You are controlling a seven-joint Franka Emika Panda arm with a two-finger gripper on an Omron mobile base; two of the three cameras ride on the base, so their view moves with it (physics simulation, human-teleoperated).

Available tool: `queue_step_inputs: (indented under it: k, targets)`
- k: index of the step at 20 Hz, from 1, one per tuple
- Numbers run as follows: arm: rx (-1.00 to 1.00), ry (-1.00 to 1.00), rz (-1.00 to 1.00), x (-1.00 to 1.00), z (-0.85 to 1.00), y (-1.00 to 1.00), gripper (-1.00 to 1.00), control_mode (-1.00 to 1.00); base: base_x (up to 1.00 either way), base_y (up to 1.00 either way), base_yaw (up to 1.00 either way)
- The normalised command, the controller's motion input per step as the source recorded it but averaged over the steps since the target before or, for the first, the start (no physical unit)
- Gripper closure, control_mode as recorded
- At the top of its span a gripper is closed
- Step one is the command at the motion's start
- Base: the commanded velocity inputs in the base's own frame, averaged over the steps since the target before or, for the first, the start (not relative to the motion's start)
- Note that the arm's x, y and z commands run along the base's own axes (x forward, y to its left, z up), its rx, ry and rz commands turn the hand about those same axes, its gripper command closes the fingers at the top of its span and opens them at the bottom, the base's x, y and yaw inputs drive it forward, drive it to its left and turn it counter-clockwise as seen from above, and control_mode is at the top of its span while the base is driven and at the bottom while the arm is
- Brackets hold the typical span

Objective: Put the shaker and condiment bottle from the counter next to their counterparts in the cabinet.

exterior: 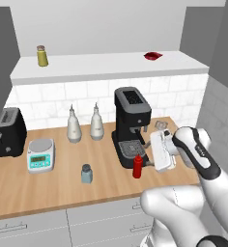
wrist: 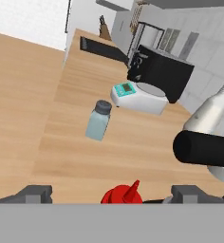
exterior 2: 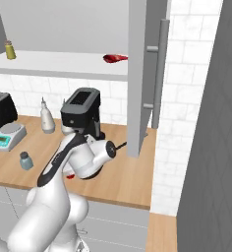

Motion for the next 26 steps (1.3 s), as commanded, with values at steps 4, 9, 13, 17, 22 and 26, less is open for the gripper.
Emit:
queue_step_inputs:
  k: [4, 9, 13, 17, 22, 26]
  targets:
    - [0.0, 0.0, 0.0, 0.0, -0.37, 0.19, -1.0, -1.0, 0.0, 0.0, 0.0]
    - [0.0, 0.0, 0.0, 0.0, -0.41, 0.24, -1.0, -1.0, 0.0, 0.0, 0.0]
    - [0.0, 0.0, 0.0, 0.05, -0.31, 0.16, -1.0, -1.0, 0.0, 0.0, 0.0]
    - [0.0, 0.0, 0.0, 0.16, -0.25, 0.13, -1.0, -1.0, 0.0, 0.0, 0.0]
    - [0.0, 0.0, 0.0, 0.12, -0.28, 0.17, -1.0, -1.0, 0.0, 0.0, 0.0]
    - [0.0, 0.0, 0.0, 0.01, -0.17, 0.06, -1.0, -1.0, 0.0, 0.0, 0.0]
